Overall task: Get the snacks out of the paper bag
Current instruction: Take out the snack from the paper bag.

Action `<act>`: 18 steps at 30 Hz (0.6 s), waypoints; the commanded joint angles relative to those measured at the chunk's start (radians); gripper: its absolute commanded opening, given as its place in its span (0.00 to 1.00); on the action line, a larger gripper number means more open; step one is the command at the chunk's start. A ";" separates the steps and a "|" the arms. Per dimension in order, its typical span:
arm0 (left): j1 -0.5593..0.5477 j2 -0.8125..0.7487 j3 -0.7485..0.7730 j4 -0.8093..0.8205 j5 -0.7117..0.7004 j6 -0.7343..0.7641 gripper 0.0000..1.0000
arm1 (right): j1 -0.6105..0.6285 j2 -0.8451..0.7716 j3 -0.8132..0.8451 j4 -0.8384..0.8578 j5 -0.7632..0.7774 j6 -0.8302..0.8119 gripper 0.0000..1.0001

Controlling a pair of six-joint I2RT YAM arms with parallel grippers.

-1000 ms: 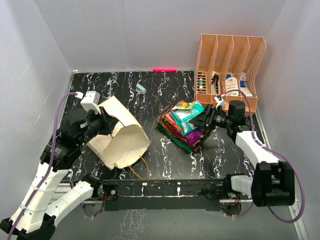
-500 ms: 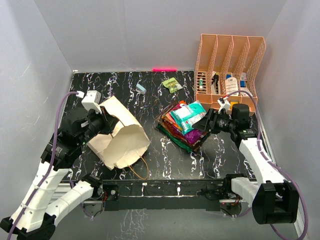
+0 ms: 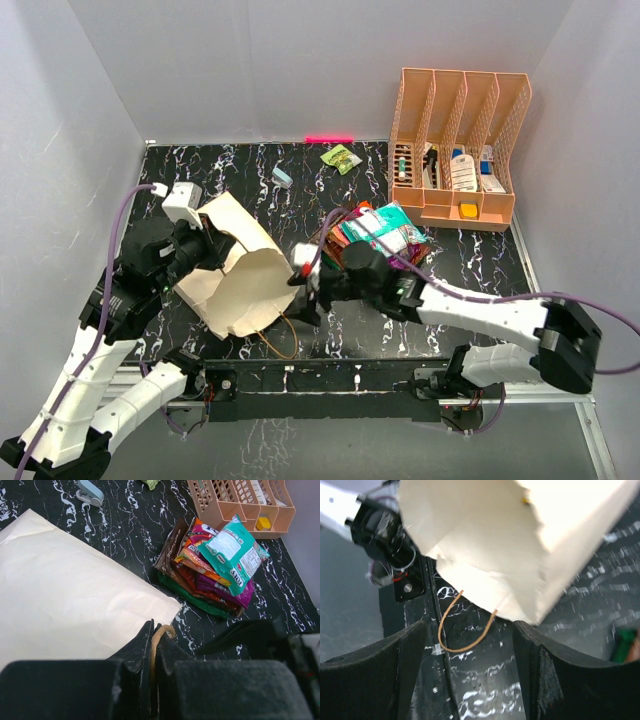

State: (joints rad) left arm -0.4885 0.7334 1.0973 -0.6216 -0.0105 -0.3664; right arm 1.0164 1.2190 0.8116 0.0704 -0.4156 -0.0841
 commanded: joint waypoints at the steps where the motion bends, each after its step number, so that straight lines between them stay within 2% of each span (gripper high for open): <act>1: -0.004 -0.033 0.020 0.005 0.006 0.028 0.00 | 0.100 0.130 0.033 0.252 0.084 -0.517 0.73; 3: -0.004 -0.041 0.024 -0.001 0.007 0.035 0.00 | 0.119 0.219 0.060 0.336 0.136 -0.600 0.74; 6: -0.004 -0.049 0.030 -0.011 0.004 0.039 0.00 | 0.124 0.354 0.154 0.369 0.179 -0.615 0.72; 8: -0.004 -0.053 0.039 -0.014 0.004 0.041 0.00 | 0.133 0.426 0.122 0.545 0.220 -0.667 0.71; 10: -0.004 -0.055 0.040 -0.008 0.014 0.042 0.00 | 0.138 0.501 0.112 0.639 0.250 -0.792 0.70; 13: -0.004 -0.049 0.046 -0.011 0.043 0.048 0.00 | 0.137 0.625 0.201 0.653 0.313 -0.935 0.68; 18: -0.004 -0.041 0.060 -0.014 0.077 0.071 0.00 | 0.131 0.805 0.349 0.655 0.334 -1.205 0.68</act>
State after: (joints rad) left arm -0.4885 0.6907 1.1126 -0.6384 0.0212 -0.3241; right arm 1.1461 1.9434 1.0428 0.5873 -0.1333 -1.0222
